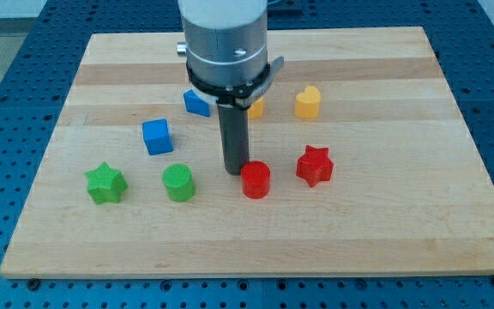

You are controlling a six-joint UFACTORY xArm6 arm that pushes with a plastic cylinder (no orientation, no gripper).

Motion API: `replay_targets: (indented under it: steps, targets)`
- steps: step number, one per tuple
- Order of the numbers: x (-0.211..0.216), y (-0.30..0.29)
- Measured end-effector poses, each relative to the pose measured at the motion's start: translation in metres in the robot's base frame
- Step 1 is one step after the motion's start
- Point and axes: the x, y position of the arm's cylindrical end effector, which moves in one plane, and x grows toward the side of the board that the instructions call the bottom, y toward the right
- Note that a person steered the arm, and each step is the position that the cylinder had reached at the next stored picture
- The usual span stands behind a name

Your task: Slide the red star towards the center

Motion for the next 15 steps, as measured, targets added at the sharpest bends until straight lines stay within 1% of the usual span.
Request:
replay_targets:
  steps: [1,2,3,4,6,7,8,10,11,13,14,15]
  targets:
    - [0.000,0.000]
    - [-0.017,0.000]
    - [-0.036,0.015]
    - [-0.036,0.041]
    - [-0.036,0.050]
    - [-0.058,0.067]
    - [-0.059,0.114]
    - [-0.044,0.200]
    - [-0.002,0.200]
    - [0.042,0.159]
    - [0.048,0.143]
    - [0.027,0.140]
